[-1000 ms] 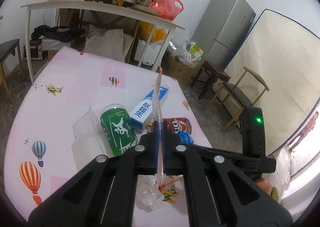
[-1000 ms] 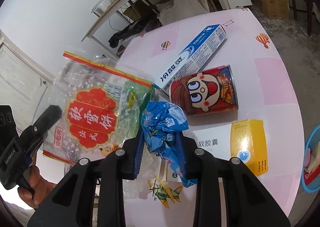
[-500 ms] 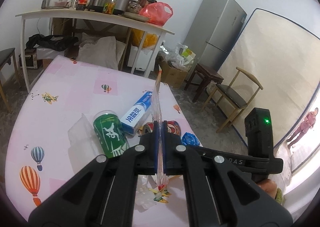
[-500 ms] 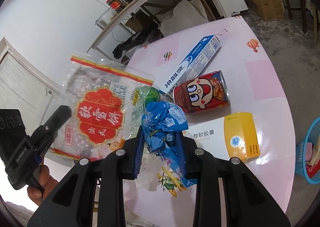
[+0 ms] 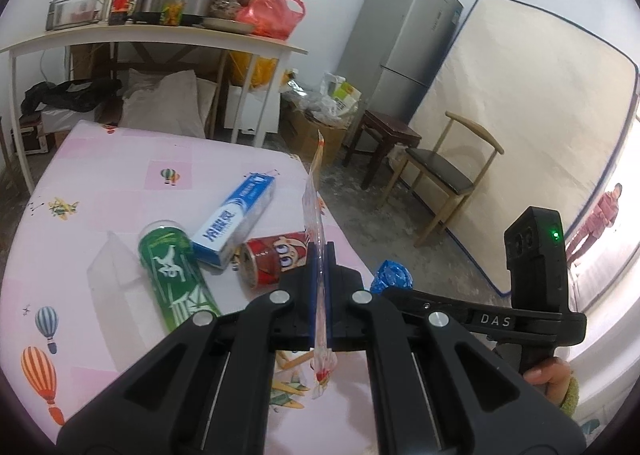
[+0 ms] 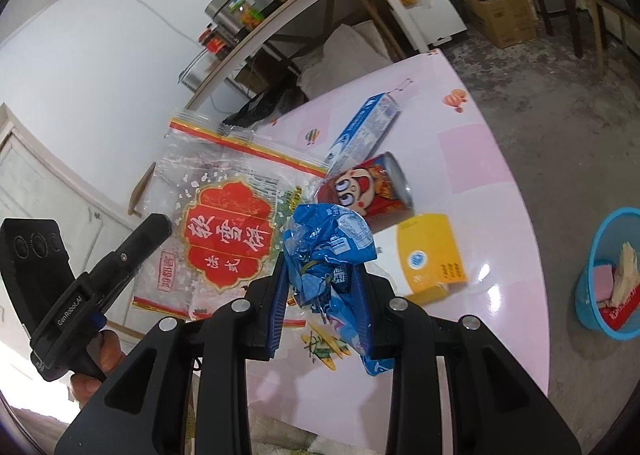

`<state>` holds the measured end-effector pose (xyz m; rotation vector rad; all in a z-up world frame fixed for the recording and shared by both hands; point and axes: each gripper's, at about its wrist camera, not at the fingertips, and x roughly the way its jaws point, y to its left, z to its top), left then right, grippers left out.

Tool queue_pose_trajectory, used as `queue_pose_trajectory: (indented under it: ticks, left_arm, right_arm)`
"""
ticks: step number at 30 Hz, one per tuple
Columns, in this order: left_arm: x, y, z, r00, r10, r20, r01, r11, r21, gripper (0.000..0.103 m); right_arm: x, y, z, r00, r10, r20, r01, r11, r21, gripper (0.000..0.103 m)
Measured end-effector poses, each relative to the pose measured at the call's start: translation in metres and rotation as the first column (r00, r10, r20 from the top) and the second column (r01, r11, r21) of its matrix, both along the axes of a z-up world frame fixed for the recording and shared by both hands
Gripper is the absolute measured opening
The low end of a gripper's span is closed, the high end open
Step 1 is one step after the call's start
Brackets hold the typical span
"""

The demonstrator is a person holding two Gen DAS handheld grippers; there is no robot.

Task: Collect trash
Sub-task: 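Carry both items to the blue wastebasket and open the left tool over it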

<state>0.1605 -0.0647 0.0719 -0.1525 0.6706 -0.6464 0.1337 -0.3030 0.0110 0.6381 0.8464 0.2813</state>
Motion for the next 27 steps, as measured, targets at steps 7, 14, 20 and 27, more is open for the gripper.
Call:
queue_pose_trajectory:
  ticks: [7, 14, 20, 27]
  left_arm:
    - [-0.002, -0.022, -0.001, 0.999, -0.048, -0.009, 0.048, 0.999, 0.011, 0.002]
    - [-0.007, -0.055, 0.010, 0.991, -0.132, 0.015, 0.132, 0.991, 0.008, 0.002]
    - [-0.009, -0.111, 0.011, 0.964, -0.265, 0.008, 0.265, 0.964, 0.030, 0.002]
    - [-0.012, -0.202, -0.010, 0.901, -0.428, -0.077, 0.434, 0.896, 0.091, 0.002]
  right_arm:
    - [-0.019, -0.024, -0.005, 0.997, -0.071, -0.001, 0.071, 0.997, 0.013, 0.029]
    - [-0.048, -0.067, -0.002, 0.980, -0.197, 0.019, 0.197, 0.980, 0.024, 0.029]
    - [-0.092, -0.125, -0.014, 0.926, -0.378, 0.011, 0.377, 0.925, 0.041, 0.029]
    - [-0.135, -0.187, -0.057, 0.833, -0.548, -0.074, 0.552, 0.833, 0.044, 0.029]
